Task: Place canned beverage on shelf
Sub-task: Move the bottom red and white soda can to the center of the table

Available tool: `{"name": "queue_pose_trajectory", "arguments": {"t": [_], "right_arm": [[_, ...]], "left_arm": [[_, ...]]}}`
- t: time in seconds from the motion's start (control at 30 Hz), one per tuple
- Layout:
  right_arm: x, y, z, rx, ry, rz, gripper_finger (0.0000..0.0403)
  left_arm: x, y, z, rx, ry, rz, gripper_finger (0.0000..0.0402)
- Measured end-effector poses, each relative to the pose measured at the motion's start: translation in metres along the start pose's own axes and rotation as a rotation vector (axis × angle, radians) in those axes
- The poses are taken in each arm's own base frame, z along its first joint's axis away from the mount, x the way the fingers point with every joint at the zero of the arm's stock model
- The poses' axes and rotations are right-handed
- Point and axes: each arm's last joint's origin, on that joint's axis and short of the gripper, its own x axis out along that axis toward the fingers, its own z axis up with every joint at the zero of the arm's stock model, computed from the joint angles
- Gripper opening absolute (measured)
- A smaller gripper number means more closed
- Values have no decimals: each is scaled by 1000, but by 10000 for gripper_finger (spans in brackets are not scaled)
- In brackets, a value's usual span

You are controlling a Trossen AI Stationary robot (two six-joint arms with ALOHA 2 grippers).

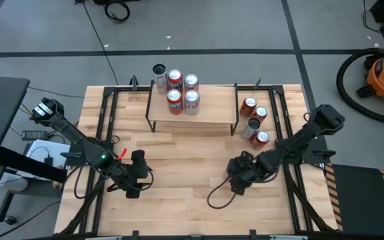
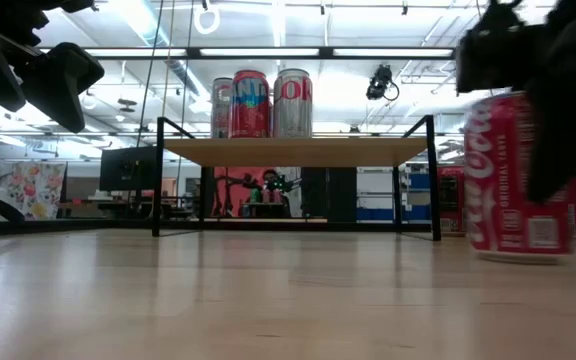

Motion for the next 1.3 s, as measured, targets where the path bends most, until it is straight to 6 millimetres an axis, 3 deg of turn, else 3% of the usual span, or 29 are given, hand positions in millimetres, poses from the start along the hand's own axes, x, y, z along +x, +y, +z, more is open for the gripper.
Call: {"name": "queue_pose_trajectory", "arguments": {"t": [0.43,0.73,0.93,1.3], "right_arm": [[18,0,68,-124,-204,-58,348],[39,1,105,-198,-175,0,348],[35,7,119,-275,-182,39,351],[17,9,137,-274,-149,65,392]], "left_arm": [[0,0,0,0,0,0,276],[0,0,0,0,0,0,276],[0,0,0,-11,0,0,276],[0,0,0,-20,-2,-2,276]]}}
